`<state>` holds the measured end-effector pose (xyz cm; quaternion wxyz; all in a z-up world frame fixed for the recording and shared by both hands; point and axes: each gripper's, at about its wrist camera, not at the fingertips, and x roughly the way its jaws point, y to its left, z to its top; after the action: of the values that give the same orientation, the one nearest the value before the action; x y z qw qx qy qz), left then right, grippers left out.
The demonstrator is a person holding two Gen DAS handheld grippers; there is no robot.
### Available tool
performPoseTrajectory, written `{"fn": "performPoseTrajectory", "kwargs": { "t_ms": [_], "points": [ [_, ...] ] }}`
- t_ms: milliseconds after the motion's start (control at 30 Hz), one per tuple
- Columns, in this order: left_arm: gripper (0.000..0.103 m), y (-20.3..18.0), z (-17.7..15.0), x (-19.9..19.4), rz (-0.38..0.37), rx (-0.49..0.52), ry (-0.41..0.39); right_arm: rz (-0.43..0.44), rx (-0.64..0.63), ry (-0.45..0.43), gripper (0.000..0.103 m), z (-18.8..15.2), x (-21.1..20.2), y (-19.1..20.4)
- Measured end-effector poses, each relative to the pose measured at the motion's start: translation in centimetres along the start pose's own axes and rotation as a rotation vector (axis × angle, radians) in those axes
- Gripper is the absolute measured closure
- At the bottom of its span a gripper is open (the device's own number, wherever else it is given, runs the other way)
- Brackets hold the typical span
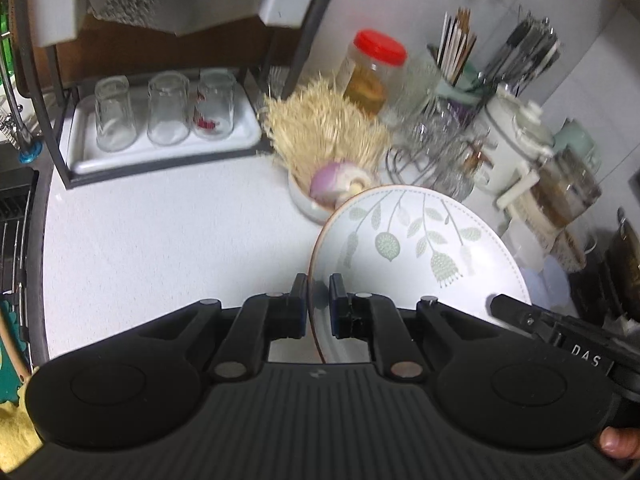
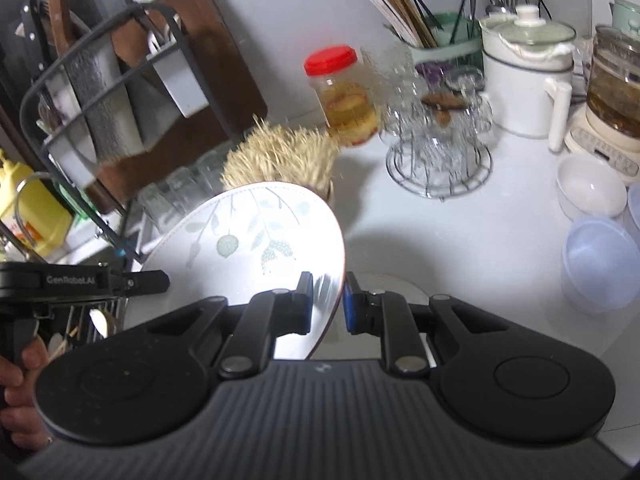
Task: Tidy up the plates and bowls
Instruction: 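Lift the leaf plate with both grippers and carry it over the plate stack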
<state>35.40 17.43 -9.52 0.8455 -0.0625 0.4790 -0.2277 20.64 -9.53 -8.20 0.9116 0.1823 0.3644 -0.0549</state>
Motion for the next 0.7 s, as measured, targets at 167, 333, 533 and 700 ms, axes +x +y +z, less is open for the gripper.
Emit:
{"fn": "performPoseTrajectory", "kwargs": {
  "t_ms": [167,333,533,700],
  "points": [
    [0.090,-0.6,-1.2,2.2,0.011,0.000,0.063,-0.002,0.046,0.049,0.085,-1.3,0.7,-1.8],
    [0.090,-2.0,-2.5,4.6,0.020,0.023,0.121,-0.033,0.055,0.084,0.085,-2.5,1.4,-3.9],
    [0.089,-3.6,-3.6,7.1,0.041,0.063,0.177,-0.070,0.039,0.104,0.085,-3.8,2.0,-5.4],
    [0.089,-4.6,-3.8,8.6,0.051,0.047,0.200,-0.085,0.054,0.110,0.085,-4.5,2.3,-6.7]
  ]
}}
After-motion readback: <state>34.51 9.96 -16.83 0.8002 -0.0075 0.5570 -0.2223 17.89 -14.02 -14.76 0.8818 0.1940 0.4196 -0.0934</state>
